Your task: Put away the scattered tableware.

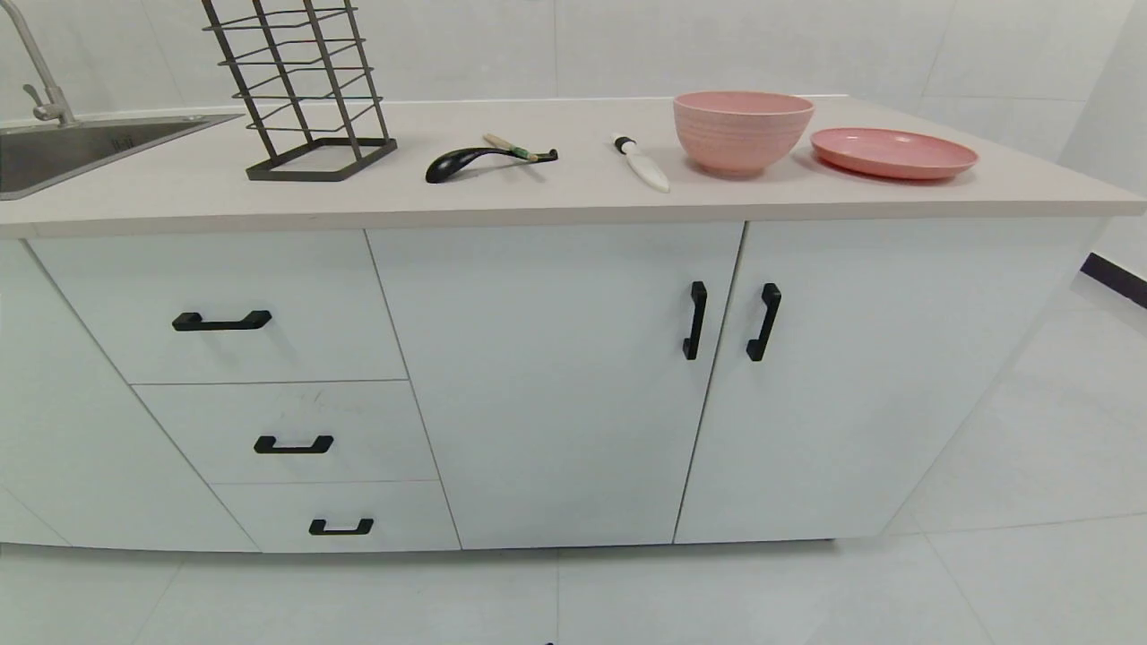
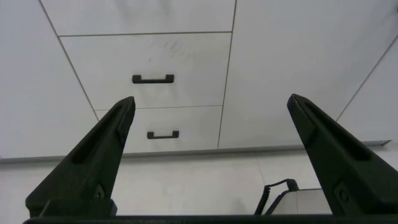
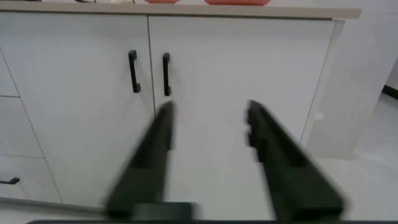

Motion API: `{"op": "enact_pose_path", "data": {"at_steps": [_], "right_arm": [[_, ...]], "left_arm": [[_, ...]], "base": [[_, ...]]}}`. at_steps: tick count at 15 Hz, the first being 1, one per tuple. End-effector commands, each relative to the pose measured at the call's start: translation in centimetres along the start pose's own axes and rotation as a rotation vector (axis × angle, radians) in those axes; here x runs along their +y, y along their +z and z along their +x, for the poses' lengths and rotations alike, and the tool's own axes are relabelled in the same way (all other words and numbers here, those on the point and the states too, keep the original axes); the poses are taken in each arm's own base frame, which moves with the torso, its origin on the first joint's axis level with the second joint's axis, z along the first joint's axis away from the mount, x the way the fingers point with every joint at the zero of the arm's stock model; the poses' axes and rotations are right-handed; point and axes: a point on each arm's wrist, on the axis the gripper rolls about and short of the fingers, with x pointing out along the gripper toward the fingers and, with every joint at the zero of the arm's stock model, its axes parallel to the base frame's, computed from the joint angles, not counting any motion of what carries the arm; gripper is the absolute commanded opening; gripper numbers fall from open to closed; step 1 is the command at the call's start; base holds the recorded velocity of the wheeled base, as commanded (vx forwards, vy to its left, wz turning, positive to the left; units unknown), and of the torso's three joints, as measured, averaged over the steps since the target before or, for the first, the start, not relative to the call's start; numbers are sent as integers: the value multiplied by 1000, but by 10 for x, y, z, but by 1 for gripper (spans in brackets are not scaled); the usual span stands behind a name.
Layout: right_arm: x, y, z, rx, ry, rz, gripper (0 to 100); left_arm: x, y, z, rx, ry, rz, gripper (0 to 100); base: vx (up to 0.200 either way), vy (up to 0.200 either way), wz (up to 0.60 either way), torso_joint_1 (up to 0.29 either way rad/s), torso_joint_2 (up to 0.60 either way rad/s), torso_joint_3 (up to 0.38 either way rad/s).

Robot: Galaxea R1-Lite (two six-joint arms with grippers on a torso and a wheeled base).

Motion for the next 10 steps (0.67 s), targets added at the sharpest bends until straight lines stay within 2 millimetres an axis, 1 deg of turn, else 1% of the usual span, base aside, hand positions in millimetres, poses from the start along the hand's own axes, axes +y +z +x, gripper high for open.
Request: {"op": "enact_pose_path", "data": {"at_steps": [1,3,4,5,7,9,10], "right_arm": [[0,1,0,-10,0,-7,100],[0,8,0,-73,12,-21,100],[1,9,0,-75,32,-24,100],[2,13,1,-64,103,-26,100],[0,29,19,29,171,0,100],[-2,44,42,117,246,32,100],[-3,48,56,170,280,47,100]], "left_arm": [[0,0,0,1,0,0,100],[0,0,0,1,0,2,100],[0,0,0,1,-1,5,100],[0,0,0,1,-11,8,100],[0,0,0,1,-21,16,100],[-1,0,0,-2,-32,20,100],[-1,1,0,-4,-34,22,100]], "base": [[0,0,0,0,0,0],[0,0,0,0,0,0],[0,0,0,0,0,0],[0,0,0,0,0,0],[0,0,0,0,0,0],[0,0,0,0,0,0],[0,0,0,0,0,0]]}}
